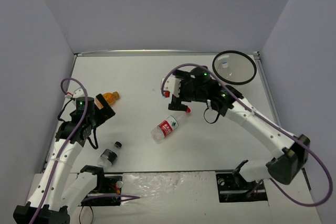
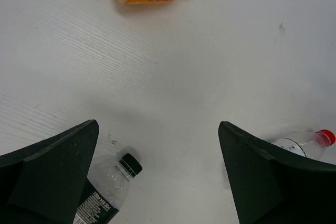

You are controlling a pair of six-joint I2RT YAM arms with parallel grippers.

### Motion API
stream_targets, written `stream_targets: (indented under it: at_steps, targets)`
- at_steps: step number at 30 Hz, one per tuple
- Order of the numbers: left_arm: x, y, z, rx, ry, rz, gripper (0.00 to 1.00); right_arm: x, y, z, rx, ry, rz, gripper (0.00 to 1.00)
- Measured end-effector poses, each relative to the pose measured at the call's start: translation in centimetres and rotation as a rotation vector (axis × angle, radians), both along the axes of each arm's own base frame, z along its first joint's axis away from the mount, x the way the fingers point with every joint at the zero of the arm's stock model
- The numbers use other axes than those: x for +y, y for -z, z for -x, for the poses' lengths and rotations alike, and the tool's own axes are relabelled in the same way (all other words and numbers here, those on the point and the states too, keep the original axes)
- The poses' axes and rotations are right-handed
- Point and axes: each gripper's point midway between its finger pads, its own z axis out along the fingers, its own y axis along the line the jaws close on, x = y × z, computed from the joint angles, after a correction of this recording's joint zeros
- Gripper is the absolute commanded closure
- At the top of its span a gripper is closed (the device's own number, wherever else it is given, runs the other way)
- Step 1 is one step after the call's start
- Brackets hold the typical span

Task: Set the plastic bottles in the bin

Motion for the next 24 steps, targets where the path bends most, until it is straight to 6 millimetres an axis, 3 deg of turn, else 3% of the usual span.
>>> stream_targets:
  at_steps: [3, 5, 12, 16, 20, 24]
  targets:
    - [0.0, 0.0, 0.2, -0.001, 0.001, 0.001, 0.03, 1.2, 6.7, 1.1, 0.095, -0.158, 0.197, 0.00]
    - [0.0, -0.2, 0.2, -0.009, 0.001, 0.002, 0.03, 1.4, 9.5, 2.3, 0.143, -0.245, 0.270, 0.00]
    - [0.1, -0.5, 0.3, -0.019, -0.001, 0.001, 0.03, 3.8, 13.2, 5.0, 0.191, -0.434, 0.341, 0.00]
    - [0.1, -0.1, 0.2, -0.005, -0.003, -0.002, 0.03, 5.6, 17.3, 5.1, 0.266, -0.464, 0.402, 0.00]
    - [0.2, 0.0, 0.2, 0.002, -0.006, -0.006, 0.03, 5.7, 21.6, 5.8, 0.360, -0.469, 0.468, 0.00]
    - [0.3, 0.0, 0.2, 0.001, -0.013, -0.013, 0.03, 5.7, 24.2, 6.2, 0.446, -0.434, 0.497, 0.01]
